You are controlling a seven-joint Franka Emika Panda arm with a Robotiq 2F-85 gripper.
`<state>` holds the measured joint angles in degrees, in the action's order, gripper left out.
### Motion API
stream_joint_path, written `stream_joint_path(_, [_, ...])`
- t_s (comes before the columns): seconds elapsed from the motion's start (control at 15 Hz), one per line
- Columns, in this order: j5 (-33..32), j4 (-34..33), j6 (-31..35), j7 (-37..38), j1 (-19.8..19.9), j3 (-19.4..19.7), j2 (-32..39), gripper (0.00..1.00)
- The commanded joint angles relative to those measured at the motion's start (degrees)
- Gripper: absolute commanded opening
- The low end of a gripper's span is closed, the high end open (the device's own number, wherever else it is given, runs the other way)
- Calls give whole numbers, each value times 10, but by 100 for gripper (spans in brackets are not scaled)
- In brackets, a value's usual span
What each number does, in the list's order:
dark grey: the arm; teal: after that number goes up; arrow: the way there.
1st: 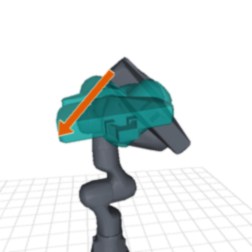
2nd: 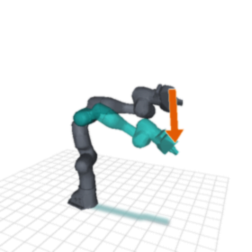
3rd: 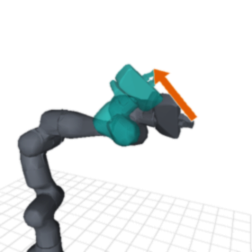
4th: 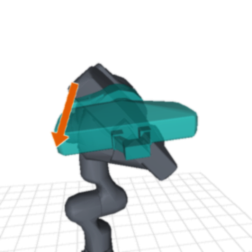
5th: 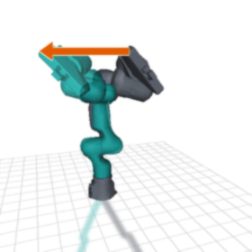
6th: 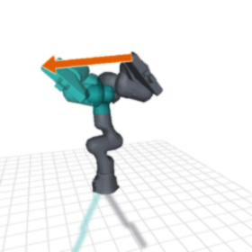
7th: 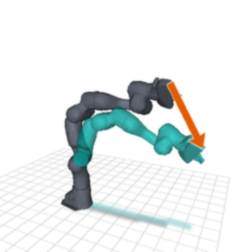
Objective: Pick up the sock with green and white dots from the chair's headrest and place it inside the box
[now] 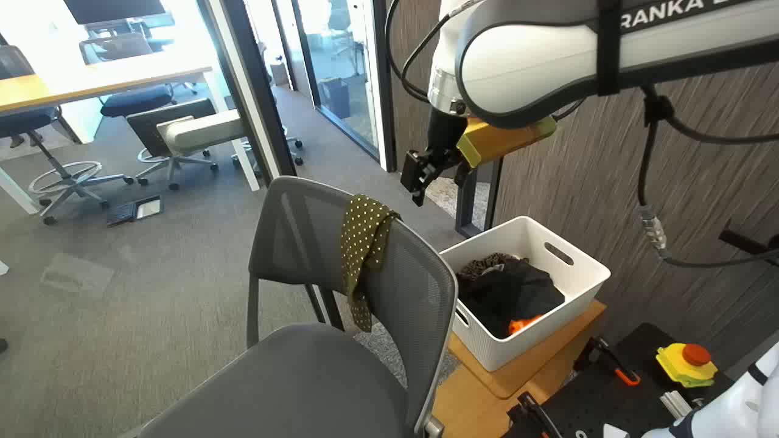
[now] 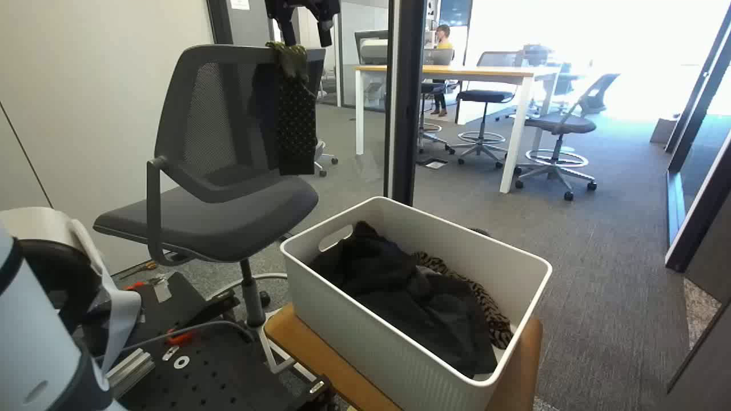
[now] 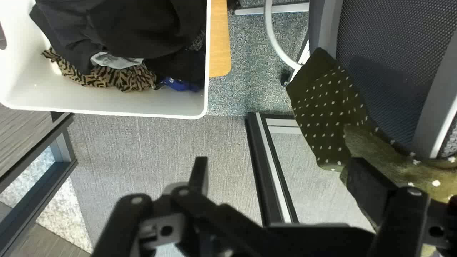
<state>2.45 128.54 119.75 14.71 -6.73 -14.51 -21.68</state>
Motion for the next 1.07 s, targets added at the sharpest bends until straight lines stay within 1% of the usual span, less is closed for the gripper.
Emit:
stream_joint_path(0.0, [-3,-4,-1,2,-7,6,1,100])
stream_joint_path(0.33, [-3,-9,-1,2,-6,5,-2,100])
stream_joint_path(0.53, [0,-33,-16,1,-13,0,11,100])
stream_joint_path(0.8, [16,-69,-32,4,-35,-9,23,100])
stream_joint_path(1.0, [21,-93,-42,16,-55,-27,32,100])
